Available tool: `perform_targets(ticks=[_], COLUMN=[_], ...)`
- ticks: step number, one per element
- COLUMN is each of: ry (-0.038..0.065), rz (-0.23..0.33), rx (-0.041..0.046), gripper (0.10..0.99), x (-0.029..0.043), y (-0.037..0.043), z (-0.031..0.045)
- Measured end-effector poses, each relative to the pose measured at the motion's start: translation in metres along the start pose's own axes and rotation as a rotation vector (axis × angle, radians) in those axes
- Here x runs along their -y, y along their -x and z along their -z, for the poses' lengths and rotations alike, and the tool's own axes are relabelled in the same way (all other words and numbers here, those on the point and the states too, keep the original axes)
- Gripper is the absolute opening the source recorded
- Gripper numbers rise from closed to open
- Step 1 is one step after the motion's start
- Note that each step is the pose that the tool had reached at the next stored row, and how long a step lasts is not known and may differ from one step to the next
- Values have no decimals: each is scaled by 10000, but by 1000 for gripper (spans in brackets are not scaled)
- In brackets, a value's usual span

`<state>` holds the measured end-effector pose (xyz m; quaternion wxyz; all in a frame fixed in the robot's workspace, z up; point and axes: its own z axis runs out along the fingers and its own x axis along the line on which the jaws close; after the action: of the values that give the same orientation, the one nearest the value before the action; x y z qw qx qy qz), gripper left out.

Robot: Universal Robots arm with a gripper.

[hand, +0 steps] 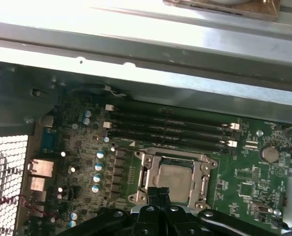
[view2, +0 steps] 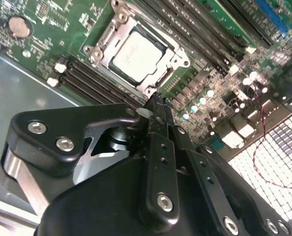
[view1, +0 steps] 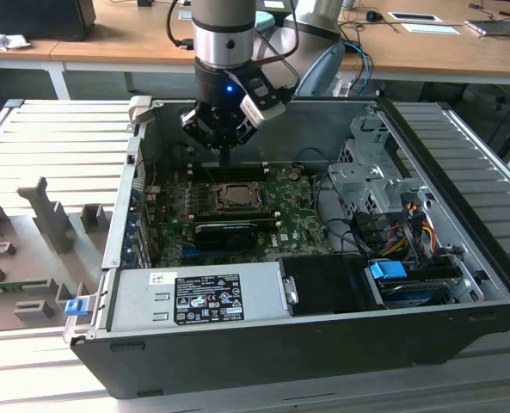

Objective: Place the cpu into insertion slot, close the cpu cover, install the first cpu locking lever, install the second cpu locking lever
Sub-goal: 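Install the first cpu locking lever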

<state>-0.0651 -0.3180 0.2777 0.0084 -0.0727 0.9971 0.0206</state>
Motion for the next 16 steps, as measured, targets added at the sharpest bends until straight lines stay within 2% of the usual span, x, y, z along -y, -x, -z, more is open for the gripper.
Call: perform_targets(ticks=[2,5,10,12,16], ry=[85,94,81,100,153], rz=[-2,-15,-645,-694,-694], rx=[13,14,43,47,53], gripper=[106,106,106,106,106], x=[-5,-17,-20,-25,-27], y=[-32,-111,-128,-164,-176], z=[-4,-34,-90,-94,-95])
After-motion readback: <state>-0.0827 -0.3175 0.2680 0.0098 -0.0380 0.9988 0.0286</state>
